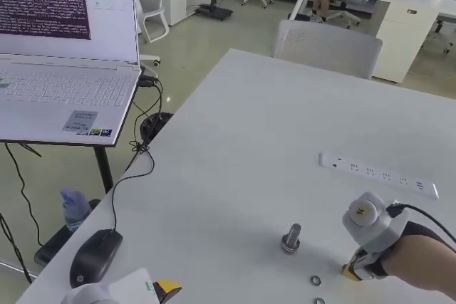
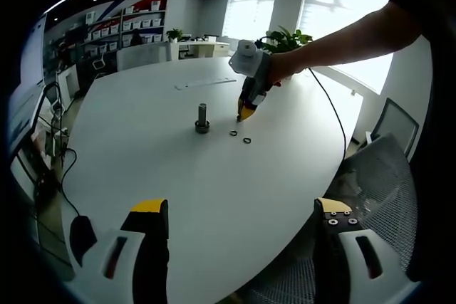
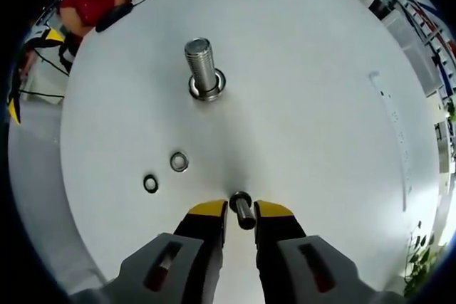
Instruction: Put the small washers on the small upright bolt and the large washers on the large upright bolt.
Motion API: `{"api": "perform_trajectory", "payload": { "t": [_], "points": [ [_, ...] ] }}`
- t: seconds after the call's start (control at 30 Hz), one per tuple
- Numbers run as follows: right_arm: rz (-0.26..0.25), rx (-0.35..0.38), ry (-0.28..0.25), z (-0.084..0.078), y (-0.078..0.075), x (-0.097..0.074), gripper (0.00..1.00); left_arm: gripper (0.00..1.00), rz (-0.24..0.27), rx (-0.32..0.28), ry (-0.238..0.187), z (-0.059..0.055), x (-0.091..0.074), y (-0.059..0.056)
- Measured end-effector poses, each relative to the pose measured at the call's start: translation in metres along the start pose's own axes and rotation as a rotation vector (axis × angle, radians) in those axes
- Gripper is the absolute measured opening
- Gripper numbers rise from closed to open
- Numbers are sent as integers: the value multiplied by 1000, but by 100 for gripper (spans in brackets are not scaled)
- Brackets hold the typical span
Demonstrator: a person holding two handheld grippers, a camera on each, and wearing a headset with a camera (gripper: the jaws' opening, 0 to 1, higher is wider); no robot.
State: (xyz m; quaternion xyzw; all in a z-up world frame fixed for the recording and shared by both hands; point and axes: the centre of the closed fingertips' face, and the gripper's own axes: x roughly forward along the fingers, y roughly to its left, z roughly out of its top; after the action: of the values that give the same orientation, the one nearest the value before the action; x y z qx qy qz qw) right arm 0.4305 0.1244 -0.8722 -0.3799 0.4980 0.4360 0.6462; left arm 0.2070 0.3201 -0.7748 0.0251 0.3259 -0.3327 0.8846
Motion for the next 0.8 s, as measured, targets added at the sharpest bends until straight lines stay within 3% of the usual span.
{"api": "perform_trajectory", "payload": {
  "t": [0.47,0.8],
  "points": [
    [5,0,-7,1,-1,-3,24,83,-1,3,5,-2,-2,-3],
    [6,18,-39,5,-4,-23,26,83,10,16,-12,6,-6,-2]
  ]
}}
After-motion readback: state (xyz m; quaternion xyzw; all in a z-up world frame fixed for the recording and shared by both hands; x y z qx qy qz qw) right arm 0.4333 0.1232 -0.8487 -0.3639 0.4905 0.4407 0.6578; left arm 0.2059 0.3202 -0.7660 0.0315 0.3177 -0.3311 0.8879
